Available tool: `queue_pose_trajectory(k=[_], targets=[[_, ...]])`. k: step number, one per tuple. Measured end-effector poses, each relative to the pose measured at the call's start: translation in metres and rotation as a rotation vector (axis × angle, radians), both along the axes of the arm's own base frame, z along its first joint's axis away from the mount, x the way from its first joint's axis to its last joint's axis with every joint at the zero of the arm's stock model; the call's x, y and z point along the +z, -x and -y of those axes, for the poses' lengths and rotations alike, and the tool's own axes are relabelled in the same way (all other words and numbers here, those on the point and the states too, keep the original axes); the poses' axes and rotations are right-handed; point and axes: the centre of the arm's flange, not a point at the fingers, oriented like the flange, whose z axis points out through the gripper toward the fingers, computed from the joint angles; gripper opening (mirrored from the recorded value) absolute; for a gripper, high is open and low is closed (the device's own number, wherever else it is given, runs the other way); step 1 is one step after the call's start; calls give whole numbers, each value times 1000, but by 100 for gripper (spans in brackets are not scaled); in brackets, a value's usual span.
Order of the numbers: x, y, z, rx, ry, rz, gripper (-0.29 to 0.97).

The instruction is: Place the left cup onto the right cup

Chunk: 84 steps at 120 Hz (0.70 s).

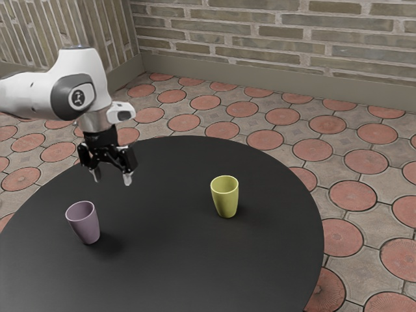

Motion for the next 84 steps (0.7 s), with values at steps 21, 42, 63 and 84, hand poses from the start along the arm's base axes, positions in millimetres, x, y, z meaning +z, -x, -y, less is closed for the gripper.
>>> queue_pose_trajectory(k=[21, 42, 63, 84], targets=[[-10, 11, -13, 32, -2, -1, 58], [-17, 22, -25, 59, -8, -6, 55], [-28, 29, -31, 70, -12, -21, 52], [-39, 31, -37, 77, -18, -28, 49]])
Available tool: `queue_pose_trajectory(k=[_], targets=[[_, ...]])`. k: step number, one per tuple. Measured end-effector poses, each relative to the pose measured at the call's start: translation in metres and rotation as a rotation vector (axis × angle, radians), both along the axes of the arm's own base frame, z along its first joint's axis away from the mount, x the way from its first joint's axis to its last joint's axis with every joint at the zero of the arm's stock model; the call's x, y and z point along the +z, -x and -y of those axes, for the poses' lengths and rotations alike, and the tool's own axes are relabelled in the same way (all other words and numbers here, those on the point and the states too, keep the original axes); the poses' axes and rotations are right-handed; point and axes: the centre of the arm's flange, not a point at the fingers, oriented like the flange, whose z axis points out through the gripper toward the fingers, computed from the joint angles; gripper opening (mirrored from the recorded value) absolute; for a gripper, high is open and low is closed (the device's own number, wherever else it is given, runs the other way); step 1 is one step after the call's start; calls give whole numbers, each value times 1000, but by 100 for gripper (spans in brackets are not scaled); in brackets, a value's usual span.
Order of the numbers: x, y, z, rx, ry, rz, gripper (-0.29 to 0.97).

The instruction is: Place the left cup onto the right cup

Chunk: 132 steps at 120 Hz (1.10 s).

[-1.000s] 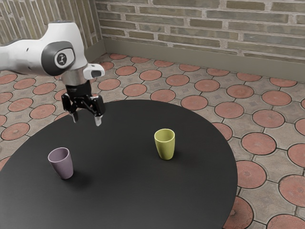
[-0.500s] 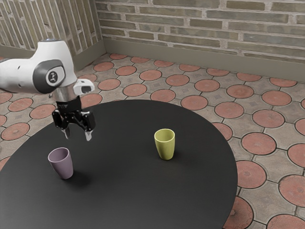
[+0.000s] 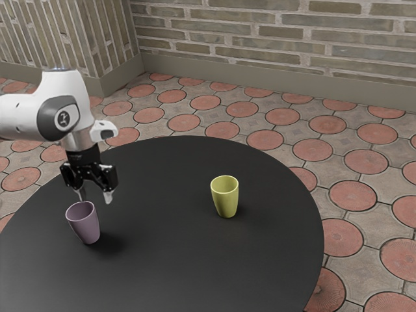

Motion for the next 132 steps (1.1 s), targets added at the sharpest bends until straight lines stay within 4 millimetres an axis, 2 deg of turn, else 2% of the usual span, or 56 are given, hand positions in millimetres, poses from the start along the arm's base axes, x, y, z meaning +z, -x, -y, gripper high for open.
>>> queue_pose_trajectory(k=[30, 132], targets=[[-15, -5, -5, 2, -2, -6, 45], [-56, -15, -45, 49, 2, -32, 42]])
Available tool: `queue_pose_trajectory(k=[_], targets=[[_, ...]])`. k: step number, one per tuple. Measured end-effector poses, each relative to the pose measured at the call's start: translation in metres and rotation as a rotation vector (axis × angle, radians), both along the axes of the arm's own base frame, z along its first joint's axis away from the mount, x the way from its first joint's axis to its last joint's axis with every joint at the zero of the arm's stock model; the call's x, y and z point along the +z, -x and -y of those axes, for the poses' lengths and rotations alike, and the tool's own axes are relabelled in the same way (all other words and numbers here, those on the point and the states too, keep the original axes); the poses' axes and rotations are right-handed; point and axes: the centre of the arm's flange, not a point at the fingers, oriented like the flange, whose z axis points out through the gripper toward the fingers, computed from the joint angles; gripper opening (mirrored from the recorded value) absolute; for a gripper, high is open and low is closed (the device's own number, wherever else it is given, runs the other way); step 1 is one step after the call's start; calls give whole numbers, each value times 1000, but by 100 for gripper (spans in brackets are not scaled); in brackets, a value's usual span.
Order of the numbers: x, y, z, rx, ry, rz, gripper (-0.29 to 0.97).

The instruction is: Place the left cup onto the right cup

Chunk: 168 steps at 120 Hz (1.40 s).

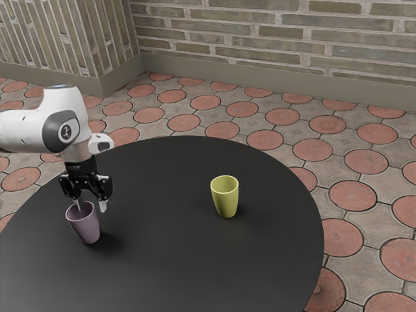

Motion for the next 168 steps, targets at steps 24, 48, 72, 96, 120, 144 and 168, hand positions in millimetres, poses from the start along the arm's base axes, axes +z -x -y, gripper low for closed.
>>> queue_pose_trajectory(k=[24, 48, 72, 96, 120, 144, 168], targets=[[-12, -3, -6, 4, 3, -9, 42], [-23, -7, -11, 6, 5, -16, 42], [-31, -13, -9, -6, 6, -19, 41], [-35, -16, -10, -9, 7, -20, 35], [-36, -16, -11, -11, 8, -20, 24], [-37, -16, -11, -11, 9, -20, 15], [-38, -16, -11, -11, 9, -21, 3]])
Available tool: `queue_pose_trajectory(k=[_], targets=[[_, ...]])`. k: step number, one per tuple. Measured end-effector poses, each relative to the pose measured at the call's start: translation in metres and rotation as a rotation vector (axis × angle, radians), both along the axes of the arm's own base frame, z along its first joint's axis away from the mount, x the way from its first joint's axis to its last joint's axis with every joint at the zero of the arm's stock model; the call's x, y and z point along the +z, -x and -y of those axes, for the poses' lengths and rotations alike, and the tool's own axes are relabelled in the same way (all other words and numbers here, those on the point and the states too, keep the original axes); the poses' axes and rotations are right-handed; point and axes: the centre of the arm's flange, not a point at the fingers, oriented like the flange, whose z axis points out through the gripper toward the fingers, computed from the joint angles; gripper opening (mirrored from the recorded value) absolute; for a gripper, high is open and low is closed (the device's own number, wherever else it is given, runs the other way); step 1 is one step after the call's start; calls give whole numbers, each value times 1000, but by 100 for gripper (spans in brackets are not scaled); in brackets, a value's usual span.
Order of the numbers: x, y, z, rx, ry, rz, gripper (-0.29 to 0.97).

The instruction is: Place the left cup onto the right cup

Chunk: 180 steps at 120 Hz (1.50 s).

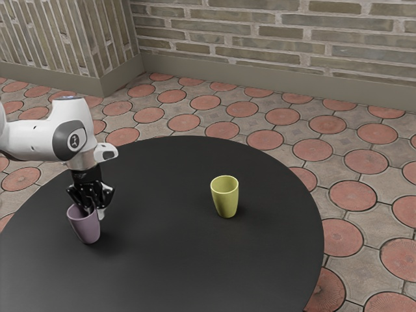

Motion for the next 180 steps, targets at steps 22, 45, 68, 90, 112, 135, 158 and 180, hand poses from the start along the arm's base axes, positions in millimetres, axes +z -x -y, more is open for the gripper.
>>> queue_pose_trajectory(k=[22, 45, 68, 90, 112, 135, 158, 180], targets=[[0, 0, 0, 2, -3, 0, -6], [1, 0, -1, 6, -7, 1, -10], [11, -1, 0, 9, -14, 18, -10], [30, -12, 8, -7, -22, 51, -10], [51, -30, 25, -55, -39, 80, -10], [80, -52, 55, -140, -87, 108, -10], [103, -68, 80, -193, -119, 122, -10], [133, -82, 108, -237, -138, 149, -10]])
